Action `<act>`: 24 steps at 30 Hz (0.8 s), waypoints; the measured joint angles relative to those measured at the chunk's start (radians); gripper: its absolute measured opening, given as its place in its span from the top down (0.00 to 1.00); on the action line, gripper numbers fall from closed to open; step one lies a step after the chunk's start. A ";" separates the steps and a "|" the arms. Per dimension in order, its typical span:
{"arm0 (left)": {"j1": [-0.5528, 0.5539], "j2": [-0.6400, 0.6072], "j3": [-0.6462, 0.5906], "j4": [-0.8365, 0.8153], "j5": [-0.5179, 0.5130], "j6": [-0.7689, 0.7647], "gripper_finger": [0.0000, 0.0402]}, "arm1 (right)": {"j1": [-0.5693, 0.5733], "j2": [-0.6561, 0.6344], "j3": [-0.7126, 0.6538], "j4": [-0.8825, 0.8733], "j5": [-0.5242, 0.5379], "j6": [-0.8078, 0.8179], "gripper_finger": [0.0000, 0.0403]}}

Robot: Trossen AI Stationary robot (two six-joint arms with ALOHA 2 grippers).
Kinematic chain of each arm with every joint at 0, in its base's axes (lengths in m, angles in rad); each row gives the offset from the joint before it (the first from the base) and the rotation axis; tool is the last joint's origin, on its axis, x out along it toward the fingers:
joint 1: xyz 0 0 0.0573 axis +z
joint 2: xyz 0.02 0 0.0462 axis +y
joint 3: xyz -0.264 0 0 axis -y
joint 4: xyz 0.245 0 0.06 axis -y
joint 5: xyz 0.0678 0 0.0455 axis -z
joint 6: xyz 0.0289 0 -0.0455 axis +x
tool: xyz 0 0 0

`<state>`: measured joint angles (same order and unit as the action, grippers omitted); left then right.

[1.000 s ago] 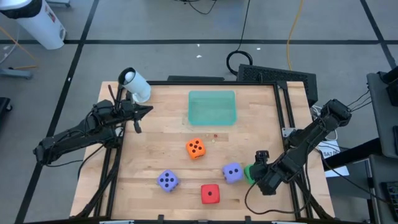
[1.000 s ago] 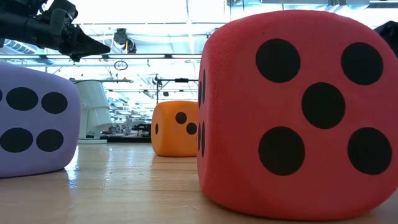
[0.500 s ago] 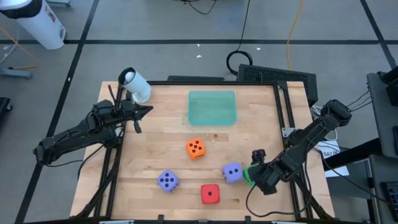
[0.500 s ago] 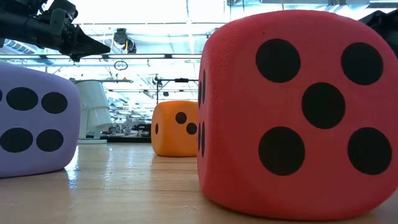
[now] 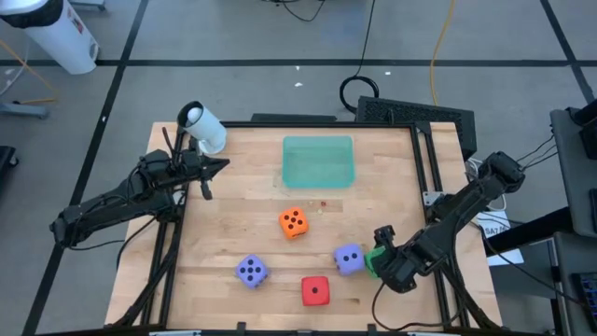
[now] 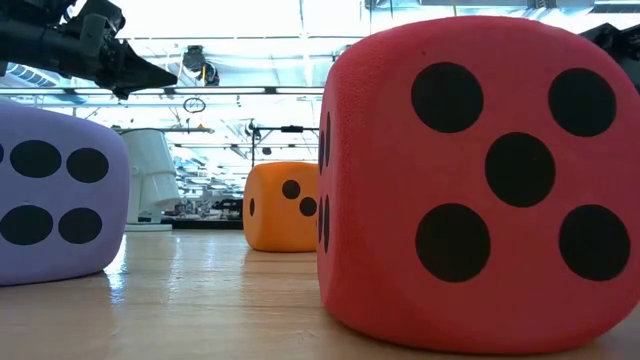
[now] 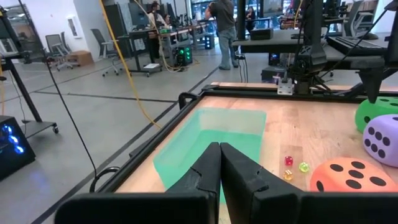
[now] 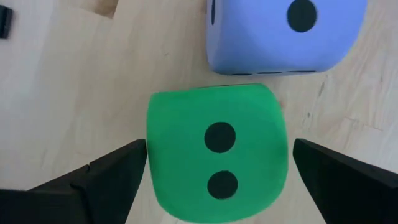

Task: Pick & Place Dice
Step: Put the large green dice into the light blue bin

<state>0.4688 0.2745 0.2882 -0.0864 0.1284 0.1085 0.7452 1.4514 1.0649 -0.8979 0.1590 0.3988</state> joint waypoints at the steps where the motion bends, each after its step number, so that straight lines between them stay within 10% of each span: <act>1: 0.000 0.000 0.000 0.000 0.000 0.000 0.95 | -0.001 0.007 0.000 -0.003 0.000 0.000 0.02; 24: 0.000 0.000 0.000 -0.001 0.000 0.010 0.95 | -0.138 0.025 -0.153 0.158 -0.111 0.165 0.02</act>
<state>0.4690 0.2745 0.2882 -0.0870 0.1284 0.1188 0.6071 1.4765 0.9118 -0.7397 0.0482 0.5633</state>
